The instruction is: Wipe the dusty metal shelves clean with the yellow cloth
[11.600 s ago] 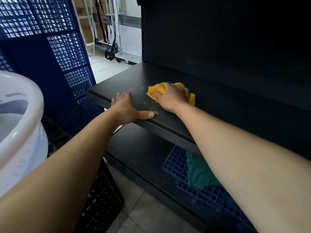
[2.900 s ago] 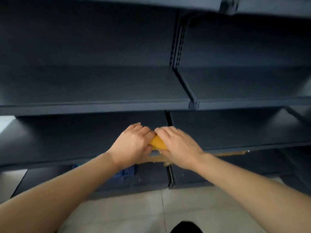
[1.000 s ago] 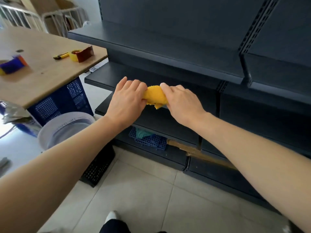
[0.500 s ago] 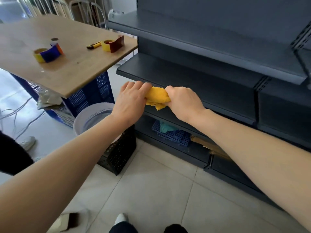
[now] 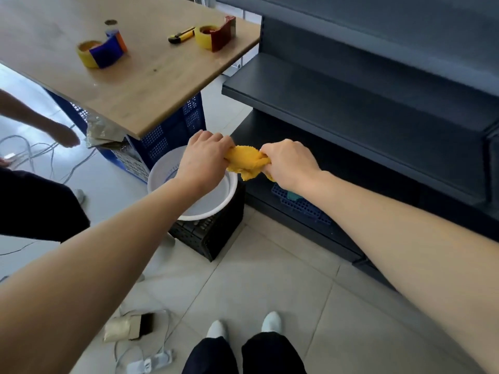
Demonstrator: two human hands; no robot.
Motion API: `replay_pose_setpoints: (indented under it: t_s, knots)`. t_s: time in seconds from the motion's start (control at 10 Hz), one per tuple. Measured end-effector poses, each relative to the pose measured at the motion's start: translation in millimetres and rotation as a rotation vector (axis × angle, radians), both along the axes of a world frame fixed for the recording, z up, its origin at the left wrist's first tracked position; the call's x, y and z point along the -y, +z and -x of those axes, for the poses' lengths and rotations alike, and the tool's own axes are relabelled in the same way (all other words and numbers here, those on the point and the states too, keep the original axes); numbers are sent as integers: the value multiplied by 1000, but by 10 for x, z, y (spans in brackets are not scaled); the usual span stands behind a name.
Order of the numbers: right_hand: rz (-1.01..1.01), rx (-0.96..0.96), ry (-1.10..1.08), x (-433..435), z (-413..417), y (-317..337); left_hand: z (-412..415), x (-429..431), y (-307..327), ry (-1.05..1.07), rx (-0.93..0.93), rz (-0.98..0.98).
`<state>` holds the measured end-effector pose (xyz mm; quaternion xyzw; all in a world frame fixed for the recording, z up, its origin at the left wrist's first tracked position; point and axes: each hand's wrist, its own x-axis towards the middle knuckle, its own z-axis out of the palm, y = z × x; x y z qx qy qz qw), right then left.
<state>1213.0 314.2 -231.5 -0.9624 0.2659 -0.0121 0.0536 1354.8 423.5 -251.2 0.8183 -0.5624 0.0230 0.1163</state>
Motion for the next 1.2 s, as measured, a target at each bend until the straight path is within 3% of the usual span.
replay_pose_setpoints:
  t_s: [0.3, 0.7, 0.9, 1.1, 1.2]
  knots:
    - [-111, -34, 202, 252, -701, -642, -562, 1, -668, 172, 21, -49]
    - [-131, -139, 197, 94, -1707, -2257, -1522, -82, -2205, 170, -5, -150]
    - [-147, -183, 194, 42, -1830, -2839, -1740, -84, -2925, 146, -4, -191]
    - [-59, -157, 190, 68, -1743, -2810, -1742, -32, -3043, 154, -59, -308]
    - [-21, -101, 174, 119, -1661, -2610, -1710, 49, -2804, 123, -37, -271]
